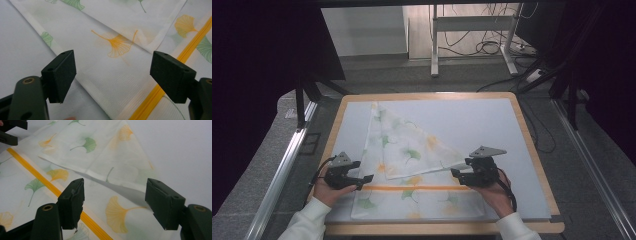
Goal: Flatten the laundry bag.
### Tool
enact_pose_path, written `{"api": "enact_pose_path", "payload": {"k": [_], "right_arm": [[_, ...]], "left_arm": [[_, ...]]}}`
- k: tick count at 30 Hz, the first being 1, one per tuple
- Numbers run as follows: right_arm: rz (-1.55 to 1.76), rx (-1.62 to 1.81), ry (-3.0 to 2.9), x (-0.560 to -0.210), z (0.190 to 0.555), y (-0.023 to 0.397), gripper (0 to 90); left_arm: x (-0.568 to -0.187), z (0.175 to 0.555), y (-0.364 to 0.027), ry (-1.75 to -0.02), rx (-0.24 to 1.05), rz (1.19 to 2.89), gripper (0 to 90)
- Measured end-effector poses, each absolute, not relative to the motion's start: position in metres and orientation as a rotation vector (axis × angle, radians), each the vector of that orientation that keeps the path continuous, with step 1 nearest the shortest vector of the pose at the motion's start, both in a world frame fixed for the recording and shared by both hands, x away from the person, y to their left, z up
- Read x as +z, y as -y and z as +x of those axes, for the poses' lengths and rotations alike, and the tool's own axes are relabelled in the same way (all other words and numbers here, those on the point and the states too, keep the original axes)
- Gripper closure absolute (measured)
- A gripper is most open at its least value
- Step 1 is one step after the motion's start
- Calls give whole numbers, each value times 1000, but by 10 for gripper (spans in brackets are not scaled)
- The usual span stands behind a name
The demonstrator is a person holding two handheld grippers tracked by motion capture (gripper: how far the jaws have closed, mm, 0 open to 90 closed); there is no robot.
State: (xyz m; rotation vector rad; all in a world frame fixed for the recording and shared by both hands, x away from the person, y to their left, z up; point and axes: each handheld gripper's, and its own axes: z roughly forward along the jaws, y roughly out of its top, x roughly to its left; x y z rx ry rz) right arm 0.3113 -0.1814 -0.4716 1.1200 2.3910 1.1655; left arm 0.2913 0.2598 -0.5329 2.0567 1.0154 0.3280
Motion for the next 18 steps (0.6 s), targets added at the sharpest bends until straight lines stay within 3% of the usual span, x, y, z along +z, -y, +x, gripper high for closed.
{"api": "enact_pose_path", "payload": {"k": [18], "right_arm": [[1033,1167,-2502,-482,318,126,316]], "left_arm": [[-533,291,-260,-1015,320,2062,206]]}}
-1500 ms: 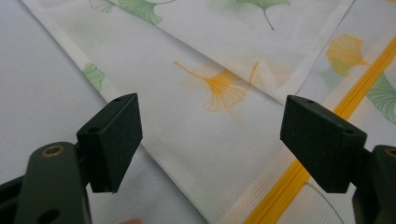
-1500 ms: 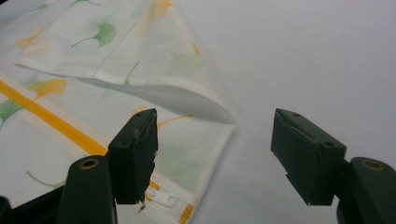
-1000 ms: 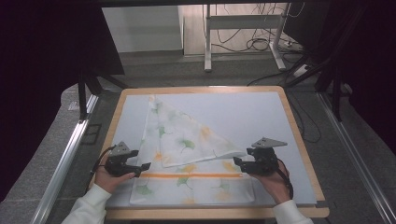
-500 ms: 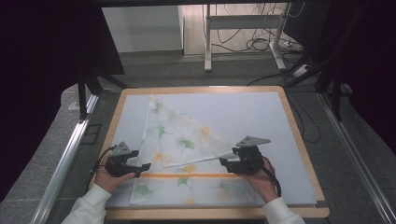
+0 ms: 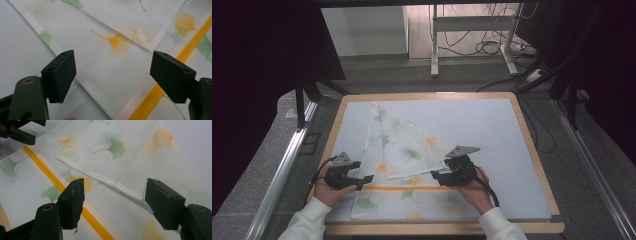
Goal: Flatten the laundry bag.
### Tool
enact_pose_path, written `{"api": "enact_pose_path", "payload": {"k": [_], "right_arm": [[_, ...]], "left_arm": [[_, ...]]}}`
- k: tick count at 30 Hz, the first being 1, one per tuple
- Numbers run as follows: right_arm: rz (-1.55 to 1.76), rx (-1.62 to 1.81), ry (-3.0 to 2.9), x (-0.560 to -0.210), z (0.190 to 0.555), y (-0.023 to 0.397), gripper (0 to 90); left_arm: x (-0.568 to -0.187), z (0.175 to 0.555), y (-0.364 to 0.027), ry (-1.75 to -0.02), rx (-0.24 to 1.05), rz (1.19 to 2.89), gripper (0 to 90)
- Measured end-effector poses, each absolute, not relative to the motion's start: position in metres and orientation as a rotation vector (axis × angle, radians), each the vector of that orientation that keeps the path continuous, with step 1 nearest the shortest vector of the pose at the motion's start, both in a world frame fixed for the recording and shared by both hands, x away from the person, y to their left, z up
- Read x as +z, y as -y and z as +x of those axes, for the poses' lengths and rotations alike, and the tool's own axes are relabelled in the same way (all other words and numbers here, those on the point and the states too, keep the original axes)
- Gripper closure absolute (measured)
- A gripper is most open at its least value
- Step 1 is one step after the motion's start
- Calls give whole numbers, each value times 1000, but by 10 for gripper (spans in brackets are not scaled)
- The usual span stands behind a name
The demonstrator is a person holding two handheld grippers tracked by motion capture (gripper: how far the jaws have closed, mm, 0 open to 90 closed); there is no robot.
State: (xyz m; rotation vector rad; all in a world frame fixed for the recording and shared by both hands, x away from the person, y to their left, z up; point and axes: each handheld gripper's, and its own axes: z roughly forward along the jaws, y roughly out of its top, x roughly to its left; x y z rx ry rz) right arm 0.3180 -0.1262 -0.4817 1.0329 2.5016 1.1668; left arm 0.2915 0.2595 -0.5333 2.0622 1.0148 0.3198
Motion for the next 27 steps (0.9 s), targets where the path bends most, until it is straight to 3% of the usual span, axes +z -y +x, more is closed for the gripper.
{"api": "enact_pose_path", "payload": {"k": [27], "right_arm": [[951,1175,-2613,-493,324,62,322]], "left_arm": [[-533,291,-260,-1011,313,2059,207]]}}
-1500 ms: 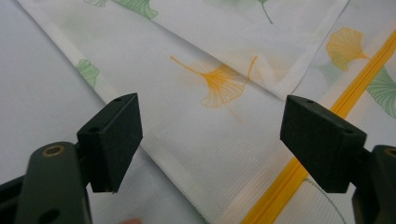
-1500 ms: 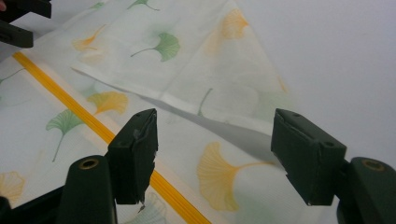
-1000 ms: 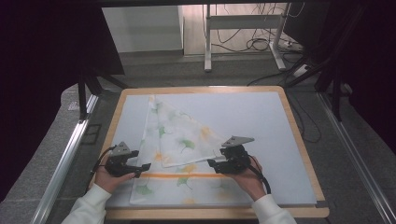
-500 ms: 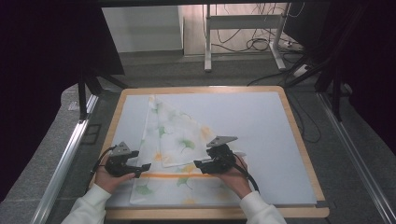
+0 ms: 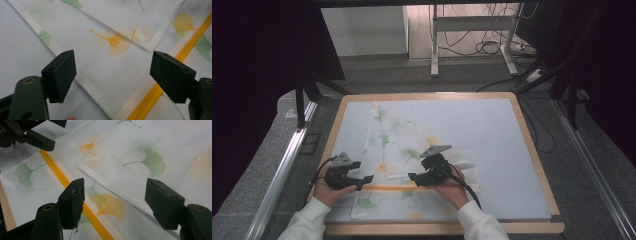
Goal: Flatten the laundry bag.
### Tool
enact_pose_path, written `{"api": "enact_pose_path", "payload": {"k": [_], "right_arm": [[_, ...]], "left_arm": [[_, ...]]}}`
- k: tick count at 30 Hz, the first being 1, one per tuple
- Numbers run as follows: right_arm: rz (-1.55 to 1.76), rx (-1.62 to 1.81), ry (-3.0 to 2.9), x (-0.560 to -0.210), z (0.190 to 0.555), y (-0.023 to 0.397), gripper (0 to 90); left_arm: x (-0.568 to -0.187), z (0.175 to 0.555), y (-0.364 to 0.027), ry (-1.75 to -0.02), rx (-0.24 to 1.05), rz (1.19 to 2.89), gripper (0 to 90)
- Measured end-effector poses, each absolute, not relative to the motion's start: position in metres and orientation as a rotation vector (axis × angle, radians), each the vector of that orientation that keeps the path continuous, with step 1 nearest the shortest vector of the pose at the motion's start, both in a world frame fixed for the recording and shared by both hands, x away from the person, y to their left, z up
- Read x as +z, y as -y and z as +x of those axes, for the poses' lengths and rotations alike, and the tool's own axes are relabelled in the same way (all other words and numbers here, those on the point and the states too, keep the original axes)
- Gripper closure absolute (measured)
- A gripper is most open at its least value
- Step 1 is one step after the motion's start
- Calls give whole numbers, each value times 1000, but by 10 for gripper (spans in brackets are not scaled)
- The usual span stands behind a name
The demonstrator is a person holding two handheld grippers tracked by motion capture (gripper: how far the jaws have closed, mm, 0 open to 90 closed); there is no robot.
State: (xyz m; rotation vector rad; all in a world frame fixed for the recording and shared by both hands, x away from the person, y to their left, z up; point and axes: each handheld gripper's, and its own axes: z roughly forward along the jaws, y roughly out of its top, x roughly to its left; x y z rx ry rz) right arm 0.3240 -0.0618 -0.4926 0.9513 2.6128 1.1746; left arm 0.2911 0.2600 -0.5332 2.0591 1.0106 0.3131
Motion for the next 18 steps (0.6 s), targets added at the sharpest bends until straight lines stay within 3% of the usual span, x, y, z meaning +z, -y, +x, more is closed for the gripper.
{"api": "enact_pose_path", "payload": {"k": [18], "right_arm": [[876,1144,-2674,-505,332,5,342]], "left_arm": [[-532,291,-262,-1013,314,2043,206]]}}
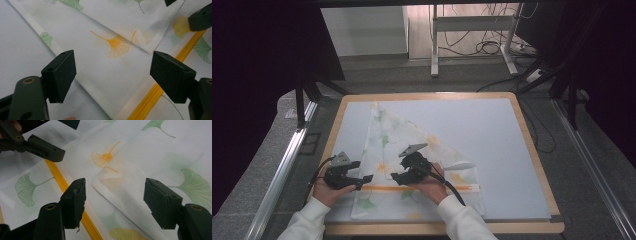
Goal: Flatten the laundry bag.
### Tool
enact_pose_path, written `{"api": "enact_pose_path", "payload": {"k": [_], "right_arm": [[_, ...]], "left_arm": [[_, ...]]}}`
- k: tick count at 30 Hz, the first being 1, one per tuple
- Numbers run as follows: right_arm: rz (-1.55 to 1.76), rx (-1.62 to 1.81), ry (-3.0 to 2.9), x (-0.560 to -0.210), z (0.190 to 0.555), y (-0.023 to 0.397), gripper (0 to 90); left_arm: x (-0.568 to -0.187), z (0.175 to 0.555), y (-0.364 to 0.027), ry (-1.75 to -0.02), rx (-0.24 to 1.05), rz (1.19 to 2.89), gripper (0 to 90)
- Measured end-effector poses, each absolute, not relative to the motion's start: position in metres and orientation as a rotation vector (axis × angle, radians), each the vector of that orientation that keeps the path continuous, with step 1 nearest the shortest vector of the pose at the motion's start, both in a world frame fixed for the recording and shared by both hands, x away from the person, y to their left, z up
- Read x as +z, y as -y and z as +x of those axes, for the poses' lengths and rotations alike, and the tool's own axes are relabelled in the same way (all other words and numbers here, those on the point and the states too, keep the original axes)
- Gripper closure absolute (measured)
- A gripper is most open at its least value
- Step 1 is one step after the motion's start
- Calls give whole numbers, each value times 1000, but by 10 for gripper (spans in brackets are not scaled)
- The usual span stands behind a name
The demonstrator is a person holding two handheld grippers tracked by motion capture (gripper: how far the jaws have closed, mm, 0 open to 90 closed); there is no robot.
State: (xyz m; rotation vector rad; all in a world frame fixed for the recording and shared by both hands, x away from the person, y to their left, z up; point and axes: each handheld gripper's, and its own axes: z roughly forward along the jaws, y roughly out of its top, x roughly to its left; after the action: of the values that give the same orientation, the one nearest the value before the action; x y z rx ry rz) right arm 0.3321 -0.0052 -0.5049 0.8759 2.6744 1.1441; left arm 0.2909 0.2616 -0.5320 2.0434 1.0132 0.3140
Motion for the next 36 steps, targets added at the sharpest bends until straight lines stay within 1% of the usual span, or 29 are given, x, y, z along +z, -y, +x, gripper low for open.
{"api": "enact_pose_path", "payload": {"k": [11,28,36], "right_arm": [[855,1097,-2701,-516,334,-18,351],[846,992,-2679,-528,336,-35,364],[818,942,-2632,-532,333,-41,419]], "left_arm": [[-532,291,-262,-1011,316,2046,206],[-532,291,-262,-1007,312,2049,207],[-532,291,-262,-1003,308,2052,211]]}}
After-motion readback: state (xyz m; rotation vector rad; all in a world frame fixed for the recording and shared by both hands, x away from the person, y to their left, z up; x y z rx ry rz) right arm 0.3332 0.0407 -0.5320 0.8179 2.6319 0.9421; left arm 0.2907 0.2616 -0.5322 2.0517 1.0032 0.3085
